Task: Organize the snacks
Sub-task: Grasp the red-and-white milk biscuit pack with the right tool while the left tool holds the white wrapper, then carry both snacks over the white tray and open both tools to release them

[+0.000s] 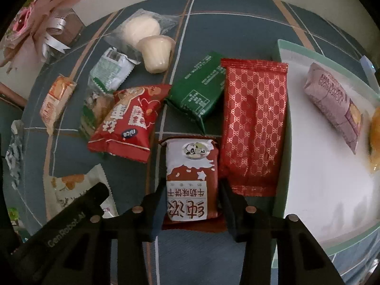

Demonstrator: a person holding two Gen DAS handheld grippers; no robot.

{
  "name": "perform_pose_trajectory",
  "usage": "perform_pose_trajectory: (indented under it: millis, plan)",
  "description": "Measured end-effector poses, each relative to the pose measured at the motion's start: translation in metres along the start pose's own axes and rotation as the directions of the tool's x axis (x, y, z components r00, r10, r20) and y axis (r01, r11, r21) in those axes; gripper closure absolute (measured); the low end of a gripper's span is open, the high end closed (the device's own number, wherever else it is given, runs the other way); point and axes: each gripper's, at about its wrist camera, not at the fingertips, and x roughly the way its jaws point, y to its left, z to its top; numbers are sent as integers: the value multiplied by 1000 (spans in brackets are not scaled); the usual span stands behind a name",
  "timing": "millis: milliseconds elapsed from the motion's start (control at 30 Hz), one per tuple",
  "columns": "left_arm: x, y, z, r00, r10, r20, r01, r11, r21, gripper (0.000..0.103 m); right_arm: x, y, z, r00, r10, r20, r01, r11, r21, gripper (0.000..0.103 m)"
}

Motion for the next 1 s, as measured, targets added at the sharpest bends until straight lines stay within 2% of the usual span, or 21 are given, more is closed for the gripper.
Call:
perform_pose_trajectory:
  millis: [100,167,233,300,433,667,1000]
  plan:
    - [5,-9,-1,1000,6,7,-6,1000,1,21,1,0,-1,1000,-11,4,11,1000,-13,58]
    - [1,-10,-3,1000,0,12,0,1000,-1,25,3,7,-4,1000,-21,7,21,999,-26,59]
    - [-10,-11,-6,999,-19,27,19,1000,1,48,4,12,-7,1000,-30,9,30,999,-42,61]
    - [-15,-14,-6,998,-63,28,62,998,2,53,1,17,-10,999,-33,7,33,998,-49,61]
    - [-18,-16,-6,995,-93,20,93,996,-11,54,-3,17,-14,1000,-3,-10,3,999,-38,61]
    - [-22,-10,-4,982,-190,7,190,981,-43,54,-16,17,-19,999,38,-17,-39,999,-24,61]
    - [-62,-2,1,961,-260,93,266,963,-50,54,-51,13,-21,997,82,3,-82,997,-5,61]
